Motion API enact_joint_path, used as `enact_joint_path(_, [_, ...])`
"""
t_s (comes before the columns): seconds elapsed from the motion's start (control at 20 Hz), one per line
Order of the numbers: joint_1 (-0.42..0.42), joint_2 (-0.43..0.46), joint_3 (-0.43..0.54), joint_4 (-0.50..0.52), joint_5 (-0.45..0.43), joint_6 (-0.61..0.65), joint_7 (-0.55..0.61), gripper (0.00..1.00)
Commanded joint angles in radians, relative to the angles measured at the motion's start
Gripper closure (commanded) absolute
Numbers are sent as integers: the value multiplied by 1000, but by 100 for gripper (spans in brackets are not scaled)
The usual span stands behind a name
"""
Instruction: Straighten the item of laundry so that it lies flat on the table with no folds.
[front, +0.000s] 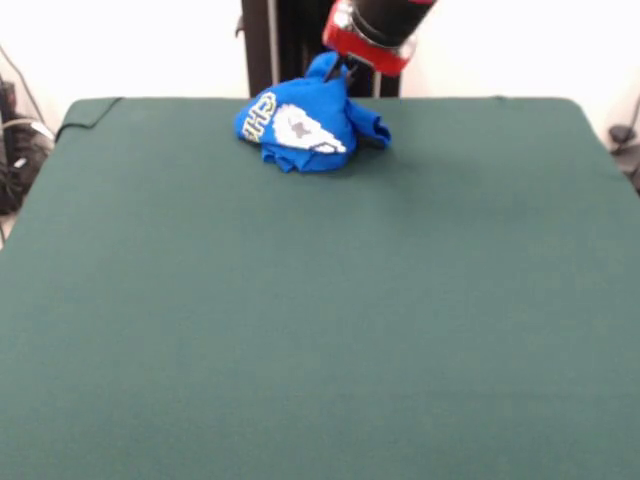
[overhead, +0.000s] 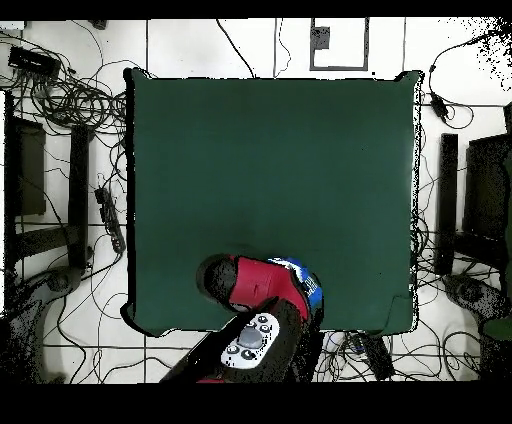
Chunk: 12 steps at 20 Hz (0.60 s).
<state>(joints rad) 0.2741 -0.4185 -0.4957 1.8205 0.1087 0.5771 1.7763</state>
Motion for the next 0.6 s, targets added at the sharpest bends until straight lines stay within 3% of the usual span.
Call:
enact_joint_path(0.05, [-302, -221, 336, 255, -134, -474, -69, 100])
enact_joint_path(0.4, [-300, -241, 363, 146, -238, -391, -2, 100])
enact_joint_path(0.6, [-252, -289, 325, 49, -292, -353, -4, 100])
